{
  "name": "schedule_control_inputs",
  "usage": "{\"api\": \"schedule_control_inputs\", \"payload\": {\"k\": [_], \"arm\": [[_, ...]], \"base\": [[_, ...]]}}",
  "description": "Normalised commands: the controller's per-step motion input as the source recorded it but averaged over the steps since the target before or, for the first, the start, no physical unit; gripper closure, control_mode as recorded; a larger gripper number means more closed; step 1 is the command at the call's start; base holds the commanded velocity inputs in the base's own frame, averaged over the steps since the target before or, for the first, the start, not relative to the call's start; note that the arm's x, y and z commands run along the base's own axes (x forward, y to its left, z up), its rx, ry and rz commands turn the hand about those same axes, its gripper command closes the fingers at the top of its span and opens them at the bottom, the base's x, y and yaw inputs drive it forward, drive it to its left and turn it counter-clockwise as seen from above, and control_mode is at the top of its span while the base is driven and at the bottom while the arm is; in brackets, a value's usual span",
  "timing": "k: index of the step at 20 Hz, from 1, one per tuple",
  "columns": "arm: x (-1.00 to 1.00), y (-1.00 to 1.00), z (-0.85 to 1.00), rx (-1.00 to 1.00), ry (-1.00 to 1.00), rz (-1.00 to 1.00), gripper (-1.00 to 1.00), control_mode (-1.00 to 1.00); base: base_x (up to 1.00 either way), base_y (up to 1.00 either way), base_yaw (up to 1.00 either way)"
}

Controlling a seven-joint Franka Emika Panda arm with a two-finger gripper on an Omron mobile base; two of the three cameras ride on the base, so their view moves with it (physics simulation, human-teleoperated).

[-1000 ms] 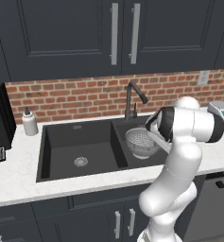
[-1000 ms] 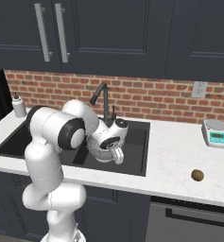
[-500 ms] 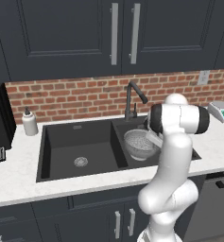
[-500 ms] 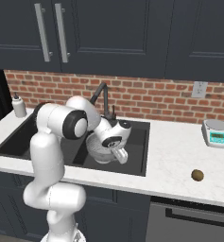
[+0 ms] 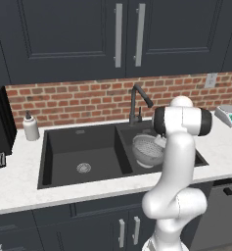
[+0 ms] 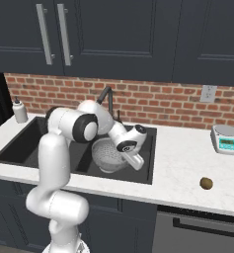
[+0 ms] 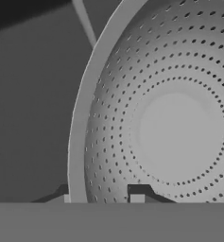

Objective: Put the colander in the sink, put the kiwi in the colander, and turn on the sink faucet and pour water over the colander.

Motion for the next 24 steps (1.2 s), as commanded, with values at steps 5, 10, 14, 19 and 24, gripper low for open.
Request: {"api": "schedule_control_inputs", "payload": {"k": [5, 10, 14, 19, 24], "arm": [[0.15, -0.05, -0.17, -0.01, 0.00, 0.12, 1.00, -1.00], [-0.01, 0.01, -0.08, -0.06, 0.00, 0.08, 1.00, -1.00], [-0.25, 0.05, 0.00, -0.10, 0.00, 0.07, 1.00, -1.00], [-0.31, 0.05, 0.06, -0.13, -0.03, 0.08, 1.00, -1.00], [-0.23, 0.02, 0.11, -0.11, -0.05, 0.07, 1.00, -1.00]], "base": [[0.00, 0.00, 0.00], [0.00, 0.00, 0.00], [0.00, 0.00, 0.00], [0.00, 0.00, 0.00], [0.00, 0.00, 0.00]]}}
